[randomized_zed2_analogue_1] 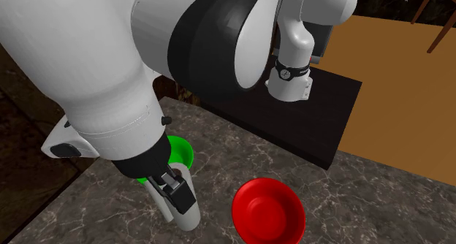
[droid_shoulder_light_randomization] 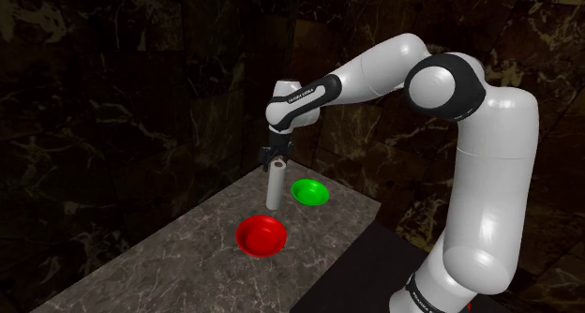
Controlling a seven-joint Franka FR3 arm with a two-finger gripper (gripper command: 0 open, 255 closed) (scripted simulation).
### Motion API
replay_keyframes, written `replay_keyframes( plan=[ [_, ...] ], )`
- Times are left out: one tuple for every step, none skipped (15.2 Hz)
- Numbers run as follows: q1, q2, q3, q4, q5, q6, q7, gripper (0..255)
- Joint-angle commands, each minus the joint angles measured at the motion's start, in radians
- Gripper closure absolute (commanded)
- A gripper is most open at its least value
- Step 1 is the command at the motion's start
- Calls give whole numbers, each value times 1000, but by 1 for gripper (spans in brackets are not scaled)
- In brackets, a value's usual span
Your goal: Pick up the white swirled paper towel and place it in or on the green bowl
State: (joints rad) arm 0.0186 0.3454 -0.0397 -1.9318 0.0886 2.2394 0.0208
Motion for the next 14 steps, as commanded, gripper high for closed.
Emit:
replay_keyframes(
  plan=[
    [0, 0, 0, 0, 0, 0, 0, 255],
    [0, 0, 0, 0, 0, 0, 0, 255],
    [0, 0, 0, 0, 0, 0, 0, 255],
    [0, 0, 0, 0, 0, 0, 0, 255],
    [0, 0, 0, 0, 0, 0, 0, 255],
    [0, 0, 0, 0, 0, 0, 0, 255],
    [0, 0, 0, 0, 0, 0, 0, 255],
    [0, 0, 0, 0, 0, 0, 0, 255],
    [0, 0, 0, 0, 0, 1, 0, 255],
    [0, 0, 0, 0, 0, 0, 0, 255],
    [0, -8, 0, 3, -1, -11, 1, 255],
    [0, -15, -1, 7, -2, -22, 2, 255],
    [0, -23, -1, 11, -3, -33, 3, 255],
    [1, -30, -1, 15, -4, -45, 4, 255]
  ],
)
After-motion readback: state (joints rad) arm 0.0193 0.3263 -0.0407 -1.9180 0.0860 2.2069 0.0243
